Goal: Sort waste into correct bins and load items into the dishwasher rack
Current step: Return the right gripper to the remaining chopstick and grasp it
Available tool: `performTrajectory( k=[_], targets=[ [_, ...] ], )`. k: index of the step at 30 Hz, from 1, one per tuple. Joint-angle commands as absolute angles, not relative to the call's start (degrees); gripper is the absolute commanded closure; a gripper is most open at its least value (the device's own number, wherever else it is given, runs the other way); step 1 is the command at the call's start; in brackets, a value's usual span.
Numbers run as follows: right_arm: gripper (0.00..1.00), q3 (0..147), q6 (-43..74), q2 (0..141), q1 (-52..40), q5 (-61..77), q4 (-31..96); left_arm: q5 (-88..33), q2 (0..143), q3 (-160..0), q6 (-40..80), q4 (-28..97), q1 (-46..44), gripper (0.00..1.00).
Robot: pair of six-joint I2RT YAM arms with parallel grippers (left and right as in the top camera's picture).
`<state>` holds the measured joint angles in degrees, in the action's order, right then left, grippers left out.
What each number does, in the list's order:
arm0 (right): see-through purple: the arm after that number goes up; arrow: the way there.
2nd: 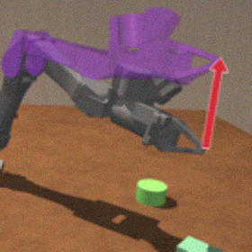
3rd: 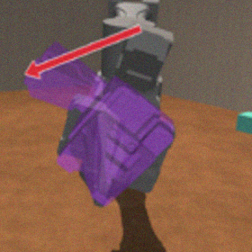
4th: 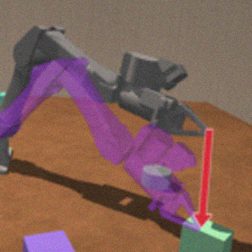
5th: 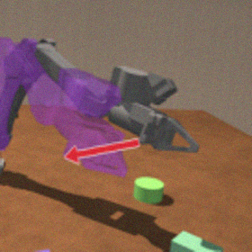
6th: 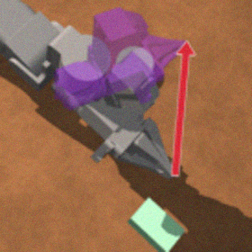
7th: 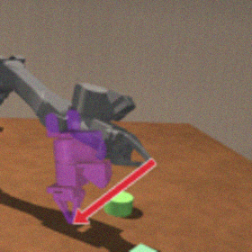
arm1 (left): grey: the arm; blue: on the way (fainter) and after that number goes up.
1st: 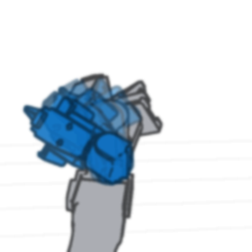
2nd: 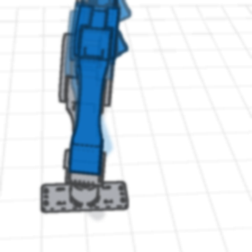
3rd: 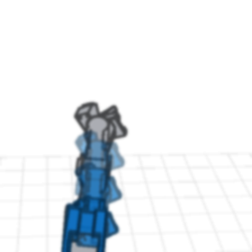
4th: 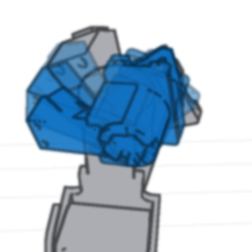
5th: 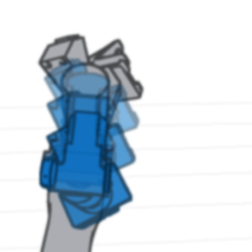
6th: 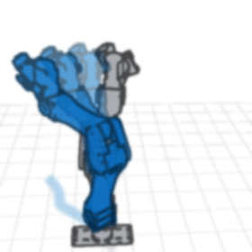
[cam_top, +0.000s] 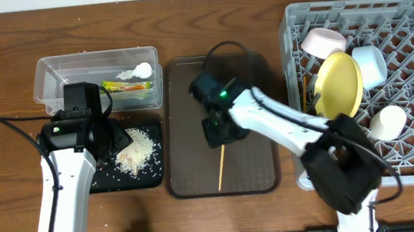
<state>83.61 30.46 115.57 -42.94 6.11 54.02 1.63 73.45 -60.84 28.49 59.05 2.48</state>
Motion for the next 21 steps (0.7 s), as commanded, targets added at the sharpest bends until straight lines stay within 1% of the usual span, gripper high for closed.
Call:
performTrajectory(
  k=[1, 4, 8, 10, 15, 17, 21],
  targets=[
    [0.52, 84.2, 35.4, 117.8, -44.4, 4.7, 54.6, 1.5, 73.0, -60.3, 28.6, 59.3, 2.7, 0.34],
    [0.54, 84.2, 35.8, 118.8, -44.5, 4.7, 54.9, 1.5, 73.0, -60.3, 28.6, 59.3, 2.7, 0.34],
    [0.64, 84.2, 36.3, 119.2, -44.5, 4.7, 54.9, 1.5, 73.0, -60.3, 28.6, 59.3, 2.7, 0.34],
    [0.66, 83.8, 36.4, 119.2, -44.5, 4.7, 54.6, 1.5, 73.0, -60.3, 28.6, 59.4, 2.7, 0.34],
    [0.68, 82.7, 37.6, 119.2, -44.6, 3.9, 54.5, 1.5, 73.0, -60.3, 28.6, 59.4, 2.7, 0.34],
    [0.71, 81.9, 38.2, 119.2, -44.6, 3.6, 54.2, 1.5, 73.0, -60.3, 28.6, 59.4, 2.7, 0.34],
    [0.72, 80.4, 38.8, 119.2, -44.6, 3.6, 53.0, 1.5, 73.0, -60.3, 28.6, 59.4, 2.7, 0.34]
  ],
)
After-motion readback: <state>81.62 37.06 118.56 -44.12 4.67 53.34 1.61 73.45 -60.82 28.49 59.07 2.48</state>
